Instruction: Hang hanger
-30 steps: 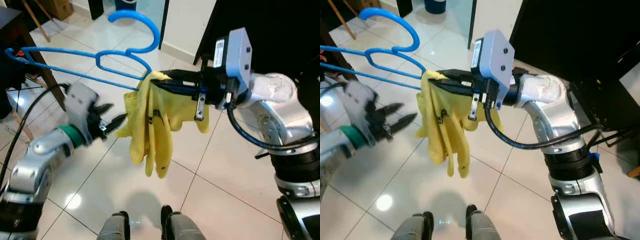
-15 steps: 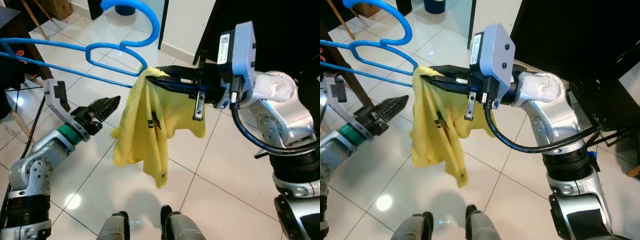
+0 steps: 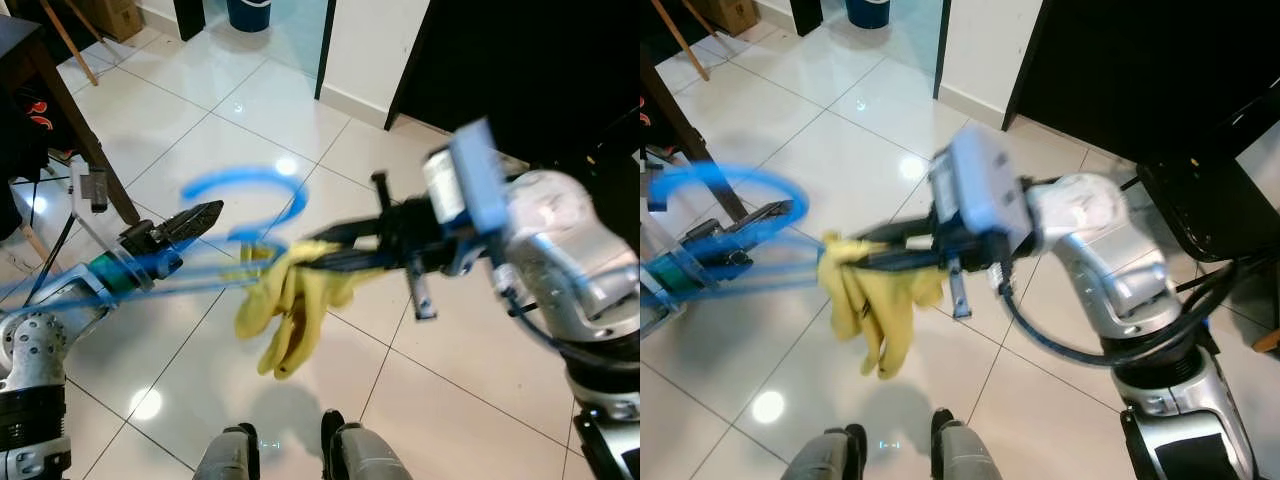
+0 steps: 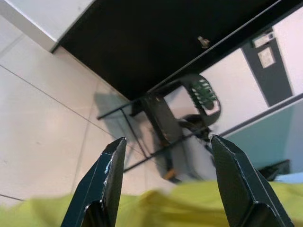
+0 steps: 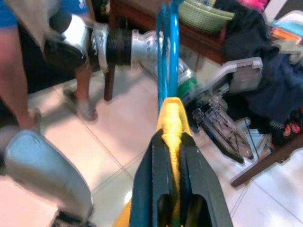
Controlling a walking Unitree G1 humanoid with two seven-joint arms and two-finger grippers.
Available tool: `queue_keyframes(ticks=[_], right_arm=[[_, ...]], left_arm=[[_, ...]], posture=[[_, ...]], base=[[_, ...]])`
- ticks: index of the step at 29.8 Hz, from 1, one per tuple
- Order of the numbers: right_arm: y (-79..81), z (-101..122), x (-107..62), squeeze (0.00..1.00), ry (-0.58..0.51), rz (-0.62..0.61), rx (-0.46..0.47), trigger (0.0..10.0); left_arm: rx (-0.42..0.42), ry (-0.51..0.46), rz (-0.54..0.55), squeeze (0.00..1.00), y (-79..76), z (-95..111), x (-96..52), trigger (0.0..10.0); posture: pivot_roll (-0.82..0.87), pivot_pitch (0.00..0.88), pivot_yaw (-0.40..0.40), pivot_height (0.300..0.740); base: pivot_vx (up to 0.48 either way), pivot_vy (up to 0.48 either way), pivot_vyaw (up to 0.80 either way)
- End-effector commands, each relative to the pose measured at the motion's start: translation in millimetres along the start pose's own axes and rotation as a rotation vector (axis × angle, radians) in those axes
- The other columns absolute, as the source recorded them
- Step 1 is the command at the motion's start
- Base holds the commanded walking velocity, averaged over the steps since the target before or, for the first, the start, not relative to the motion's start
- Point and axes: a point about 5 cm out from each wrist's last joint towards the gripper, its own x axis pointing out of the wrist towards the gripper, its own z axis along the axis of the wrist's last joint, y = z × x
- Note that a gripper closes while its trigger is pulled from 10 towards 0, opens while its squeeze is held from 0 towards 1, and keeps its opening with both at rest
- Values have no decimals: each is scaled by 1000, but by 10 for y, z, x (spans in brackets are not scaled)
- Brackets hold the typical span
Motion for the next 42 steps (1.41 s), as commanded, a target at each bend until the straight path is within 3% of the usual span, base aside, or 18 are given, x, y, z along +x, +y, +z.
queue_keyframes(ticks=[1,4,6,7,8,9,12,14,17,18,21,27,34,38,42], right_arm=[[-1,-18,17,0,22,16,-38,0],[-65,-32,32,0,17,-14,-44,0],[-127,-36,22,0,18,-42,-55,0],[-127,-36,22,0,18,-42,-55,0],[-143,-28,13,0,17,-48,-58,0],[-140,-12,1,0,16,-39,-59,0],[-130,2,-2,0,14,-28,-61,0],[-115,9,0,0,13,-7,-63,0],[-106,12,-2,0,13,4,-62,0],[-94,23,-8,0,13,21,-67,0],[-82,42,-12,0,12,39,-73,0],[-86,118,-1,0,-9,62,-90,0],[-93,80,82,0,-35,60,-71,0],[-108,-80,189,0,-74,-45,-11,0],[-103,-147,239,0,-94,-98,20,0]], left_arm=[[-30,28,-33,0,-59,-73,-64,10000],[-53,101,-90,0,-179,-214,-145,10000],[-53,236,-154,0,-330,-424,-271,10000],[-53,236,-154,0,-330,-424,-271,10000],[-34,302,-180,0,-384,-499,-344,10000],[-6,364,-195,0,-407,-538,-427,10000],[64,406,-163,0,-351,-529,-478,10000],[130,371,-79,0,-197,-391,-481,10000],[161,335,-41,0,-130,-316,-472,10000],[185,275,25,0,-50,-199,-465,10000],[172,244,44,0,-50,-145,-481,10000],[138,273,31,0,-31,-245,-486,10000],[144,320,2,0,27,-414,-351,10000],[119,240,50,0,121,-412,-199,10000],[105,200,52,0,120,-368,-187,10000]], posture=[[1,159,-12,740],[7,160,-18,740],[10,161,-20,740],[10,161,-20,740],[12,163,-23,740],[13,166,-26,740],[12,166,-27,740],[10,164,-28,740],[10,164,-28,740],[5,170,-28,740],[5,170,-26,740],[6,174,-28,740],[-1,171,-32,740],[-2,170,-24,740],[2,172,-22,740]], base=[[0,0,0],[0,0,0],[0,0,0],[0,0,0],[0,0,0],[0,0,0],[0,0,0],[0,0,0],[0,0,0],[0,0,0],[0,0,0],[0,0,0],[0,0,0],[0,0,0],[0,0,0]])
